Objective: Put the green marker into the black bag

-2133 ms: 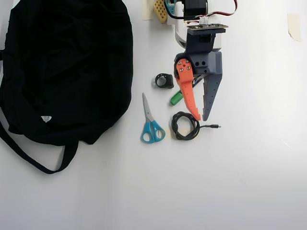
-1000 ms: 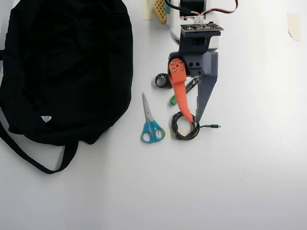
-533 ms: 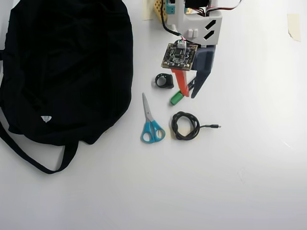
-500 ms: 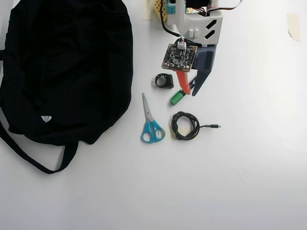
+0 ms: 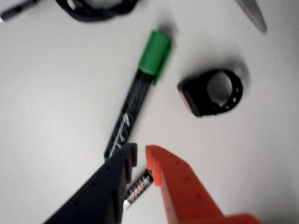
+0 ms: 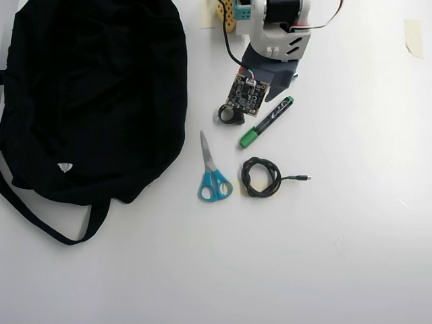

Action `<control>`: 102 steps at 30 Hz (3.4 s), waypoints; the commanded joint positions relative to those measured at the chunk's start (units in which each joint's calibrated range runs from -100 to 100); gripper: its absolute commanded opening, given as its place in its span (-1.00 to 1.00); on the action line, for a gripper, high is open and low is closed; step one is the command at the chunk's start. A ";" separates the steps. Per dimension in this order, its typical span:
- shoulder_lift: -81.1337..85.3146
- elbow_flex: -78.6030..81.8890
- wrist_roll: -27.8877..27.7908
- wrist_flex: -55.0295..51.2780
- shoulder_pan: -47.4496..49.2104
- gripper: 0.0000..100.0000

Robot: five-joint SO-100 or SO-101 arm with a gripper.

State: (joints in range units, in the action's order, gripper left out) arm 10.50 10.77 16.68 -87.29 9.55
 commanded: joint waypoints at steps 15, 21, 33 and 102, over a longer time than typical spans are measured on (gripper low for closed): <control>2.36 -0.89 1.36 -1.00 -0.80 -0.96; 2.28 -0.62 4.51 -1.00 1.44 -0.96; 1.12 -0.26 14.05 -6.16 11.24 -0.95; -24.53 8.10 12.74 26.57 9.60 -0.46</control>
State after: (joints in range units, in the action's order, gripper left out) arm -14.65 18.63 29.33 -61.61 19.69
